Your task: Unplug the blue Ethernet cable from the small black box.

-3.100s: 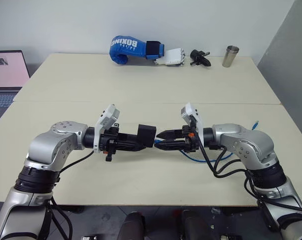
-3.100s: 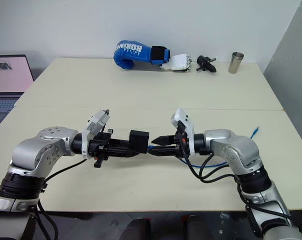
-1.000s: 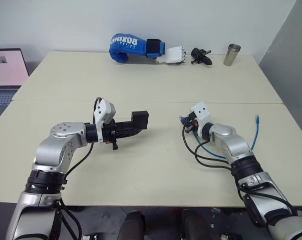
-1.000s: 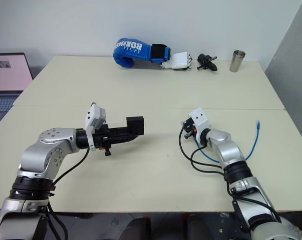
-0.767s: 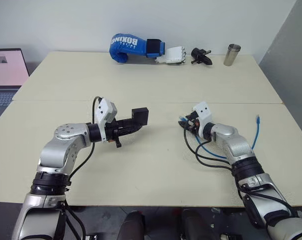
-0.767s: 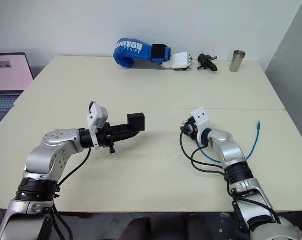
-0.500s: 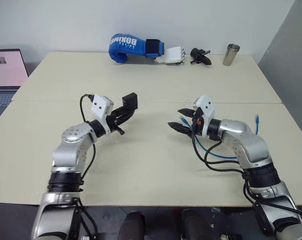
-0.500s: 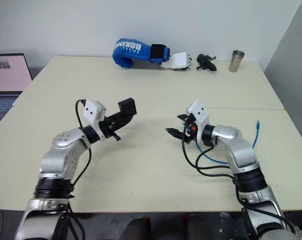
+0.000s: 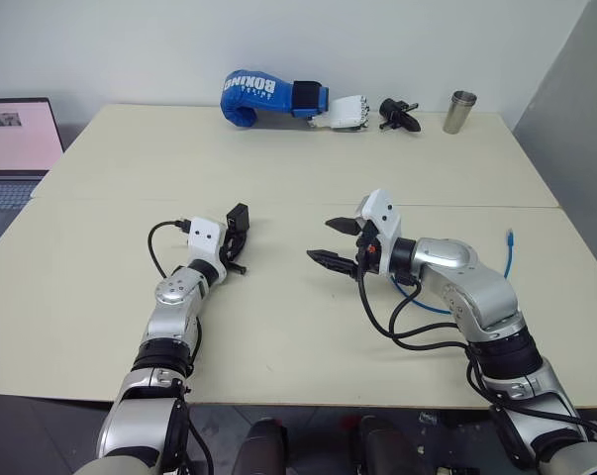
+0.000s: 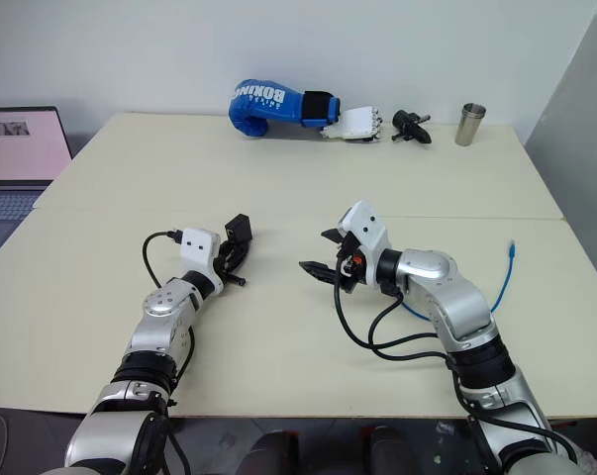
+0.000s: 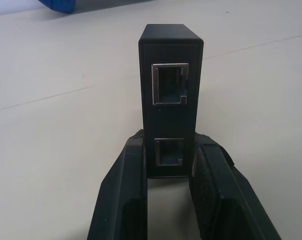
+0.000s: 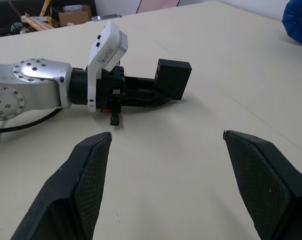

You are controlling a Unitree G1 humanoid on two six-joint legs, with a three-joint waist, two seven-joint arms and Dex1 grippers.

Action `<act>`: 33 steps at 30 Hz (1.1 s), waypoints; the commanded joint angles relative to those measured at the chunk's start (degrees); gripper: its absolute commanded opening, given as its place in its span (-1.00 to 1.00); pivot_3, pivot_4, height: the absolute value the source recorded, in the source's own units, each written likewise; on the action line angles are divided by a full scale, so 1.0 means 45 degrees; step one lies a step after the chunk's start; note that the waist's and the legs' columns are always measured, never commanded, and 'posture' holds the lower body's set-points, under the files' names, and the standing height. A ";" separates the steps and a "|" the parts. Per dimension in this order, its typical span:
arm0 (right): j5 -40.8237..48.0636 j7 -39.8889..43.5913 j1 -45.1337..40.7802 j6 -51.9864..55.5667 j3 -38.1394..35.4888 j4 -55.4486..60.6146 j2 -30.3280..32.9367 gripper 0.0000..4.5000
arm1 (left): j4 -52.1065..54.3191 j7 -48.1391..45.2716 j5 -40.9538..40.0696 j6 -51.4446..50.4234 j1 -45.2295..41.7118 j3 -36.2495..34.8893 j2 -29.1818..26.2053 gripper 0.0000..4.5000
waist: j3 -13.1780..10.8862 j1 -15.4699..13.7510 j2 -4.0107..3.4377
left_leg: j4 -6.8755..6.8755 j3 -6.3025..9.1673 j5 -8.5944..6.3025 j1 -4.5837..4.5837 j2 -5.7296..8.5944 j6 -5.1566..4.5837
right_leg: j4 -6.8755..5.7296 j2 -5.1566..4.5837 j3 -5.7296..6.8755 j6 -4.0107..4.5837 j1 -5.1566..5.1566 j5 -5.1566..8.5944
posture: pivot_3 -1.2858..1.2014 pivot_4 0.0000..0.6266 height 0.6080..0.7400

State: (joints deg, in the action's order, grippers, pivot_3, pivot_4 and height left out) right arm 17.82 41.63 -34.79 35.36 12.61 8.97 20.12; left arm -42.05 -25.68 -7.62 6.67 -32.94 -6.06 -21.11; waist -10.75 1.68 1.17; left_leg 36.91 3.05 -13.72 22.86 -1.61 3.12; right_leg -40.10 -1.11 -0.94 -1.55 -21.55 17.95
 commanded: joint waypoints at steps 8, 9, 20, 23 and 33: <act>-0.0021 0.0174 -0.0135 -0.0178 -0.0076 0.0529 0.0158 0.68 | -0.1037 0.0029 0.0078 -0.0737 0.0095 -0.0271 -0.0134 0.37 | 0.0024 0.0048 -0.0038 | 0.0002 0.0002 0.0000 -0.0036 -0.0005 0.0000 | 0.0002 0.0008 -0.0004 -0.0003 0.0036 0.0000 | 0.03 -0.52 1.00; -0.0027 0.0184 -0.0140 -0.0185 -0.0076 0.0525 0.0154 0.68 | -0.1052 0.0042 0.0082 -0.0743 0.0056 -0.0288 -0.0142 0.37 | 0.0024 0.0049 -0.0038 | 0.0002 0.0002 0.0000 -0.0036 -0.0006 0.0000 | 0.0001 0.0008 -0.0003 -0.0003 0.0036 0.0000 | 0.03 -0.52 1.00; -0.0006 0.0263 -0.0131 -0.0049 -0.0219 0.0991 0.0256 0.68 | 0.1757 0.0136 0.0105 -0.1014 0.0905 -0.0505 -0.0942 0.37 | 0.0025 0.0158 -0.0039 | -0.0002 0.0002 0.0000 -0.0021 -0.0016 0.0001 | -0.0001 0.0013 -0.0010 -0.0002 0.0016 -0.0001 | 0.03 -0.52 1.00; 0.0173 0.0327 0.0051 0.0157 -0.0386 0.1550 0.0564 0.68 | 0.3535 0.0116 -0.0037 -0.1783 0.1624 -0.0628 -0.1393 0.37 | 0.0024 0.0159 -0.0038 | -0.0009 0.0004 0.0000 0.0011 -0.0020 0.0001 | 0.0008 0.0011 -0.0013 -0.0001 -0.0016 -0.0001 | 0.03 -0.52 1.00; 0.1161 0.0694 0.0603 0.1226 -0.2195 0.2938 0.2676 0.68 | 0.8581 -0.2832 -0.1302 -0.5791 0.3335 -0.0651 -0.4084 0.37 | 0.0011 -0.0039 -0.0021 | -0.0008 0.0007 -0.0002 0.0024 0.0002 0.0003 | 0.0041 -0.0018 0.0000 0.0000 0.0001 0.0000 | 0.03 -0.52 1.00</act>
State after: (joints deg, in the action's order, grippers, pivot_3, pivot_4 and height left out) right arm 21.60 43.88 -32.19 40.67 5.28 19.99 30.98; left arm -7.41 -36.12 -11.39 -17.21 -17.29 -7.24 -37.92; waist -10.71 1.50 1.08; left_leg 36.86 3.08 -13.73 22.96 -1.62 3.13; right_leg -39.91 -1.17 -0.94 -1.56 -21.54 17.95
